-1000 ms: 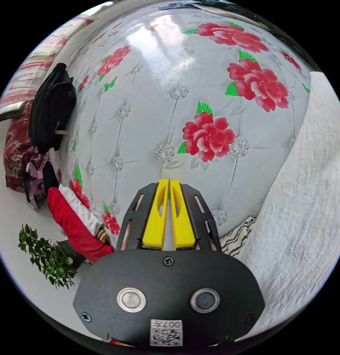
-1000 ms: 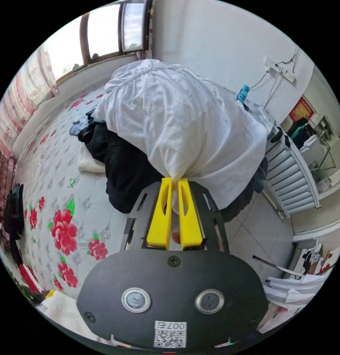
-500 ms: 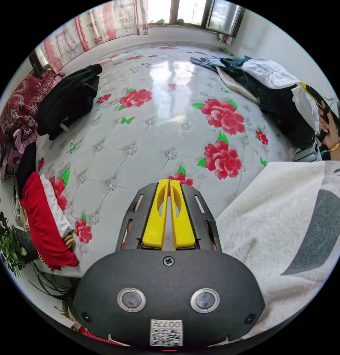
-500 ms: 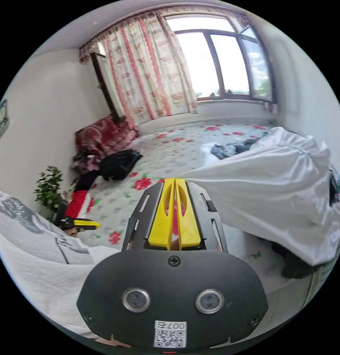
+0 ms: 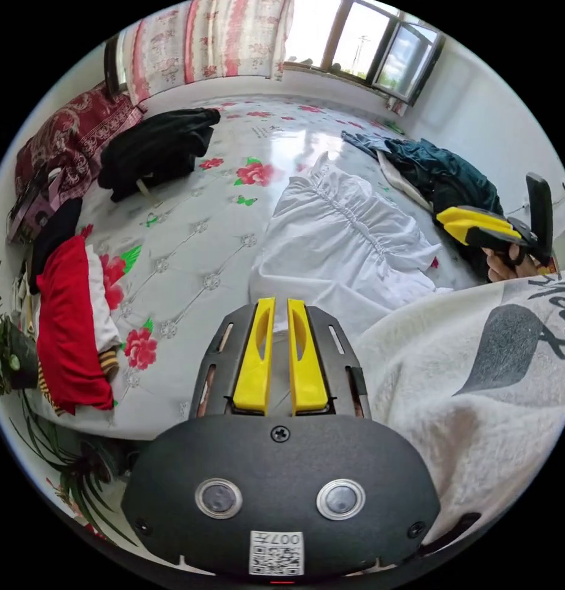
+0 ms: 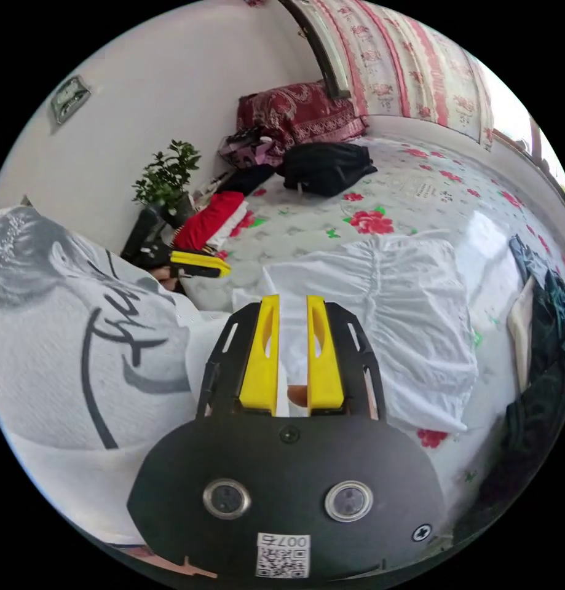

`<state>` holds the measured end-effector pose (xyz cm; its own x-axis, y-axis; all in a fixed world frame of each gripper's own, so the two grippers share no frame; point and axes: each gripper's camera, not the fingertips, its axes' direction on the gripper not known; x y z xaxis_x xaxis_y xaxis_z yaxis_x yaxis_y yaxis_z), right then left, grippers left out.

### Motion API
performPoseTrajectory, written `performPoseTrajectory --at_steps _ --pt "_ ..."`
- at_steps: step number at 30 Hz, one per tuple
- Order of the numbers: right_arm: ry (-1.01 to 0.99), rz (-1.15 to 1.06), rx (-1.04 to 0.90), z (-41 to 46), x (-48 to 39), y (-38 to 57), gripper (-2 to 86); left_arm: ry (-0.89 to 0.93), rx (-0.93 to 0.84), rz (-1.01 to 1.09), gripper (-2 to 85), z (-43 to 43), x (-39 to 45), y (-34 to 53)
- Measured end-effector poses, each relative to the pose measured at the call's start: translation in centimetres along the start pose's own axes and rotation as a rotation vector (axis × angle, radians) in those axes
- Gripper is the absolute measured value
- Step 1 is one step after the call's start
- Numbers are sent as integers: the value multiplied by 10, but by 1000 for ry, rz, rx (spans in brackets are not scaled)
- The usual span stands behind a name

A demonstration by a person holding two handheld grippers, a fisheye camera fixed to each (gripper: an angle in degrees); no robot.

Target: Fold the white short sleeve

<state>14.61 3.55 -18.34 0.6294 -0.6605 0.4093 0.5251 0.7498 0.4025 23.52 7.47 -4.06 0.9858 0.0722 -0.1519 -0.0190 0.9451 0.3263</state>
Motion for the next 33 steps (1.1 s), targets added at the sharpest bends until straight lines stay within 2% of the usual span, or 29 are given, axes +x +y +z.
performPoseTrajectory --at_steps 2,4,10,14,18,25,28,30,31,33 --pt "80 5 -108 15 1 19 61 0 -23 -34 42 -2 -22 9" --pt "74 1 -163 27 -2 27 68 1 -52 -44 51 -1 -42 14" --pt "-136 73 -251 80 -3 20 79 16 -201 107 71 42 -47 1" --pt "-155 83 -303 107 -6 3 87 139 -286 83 6 67 -54 -24" --pt "-47 40 -227 85 -15 -15 96 369 -25 94 -7 -7 -62 -79" --pt "-39 79 17 23 -31 -37 130 462 257 216 -9 -142 -60 -133" --pt "-7 55 -2 32 -47 -40 124 474 312 217 -8 -170 -58 -137" --pt "73 41 -88 52 -52 -41 102 489 320 205 -7 -178 -58 -136" --pt "183 52 -157 62 -52 -41 82 481 326 200 -5 -181 -58 -134" --pt "309 69 -132 54 -50 -41 59 411 325 200 1 -184 -58 -127"
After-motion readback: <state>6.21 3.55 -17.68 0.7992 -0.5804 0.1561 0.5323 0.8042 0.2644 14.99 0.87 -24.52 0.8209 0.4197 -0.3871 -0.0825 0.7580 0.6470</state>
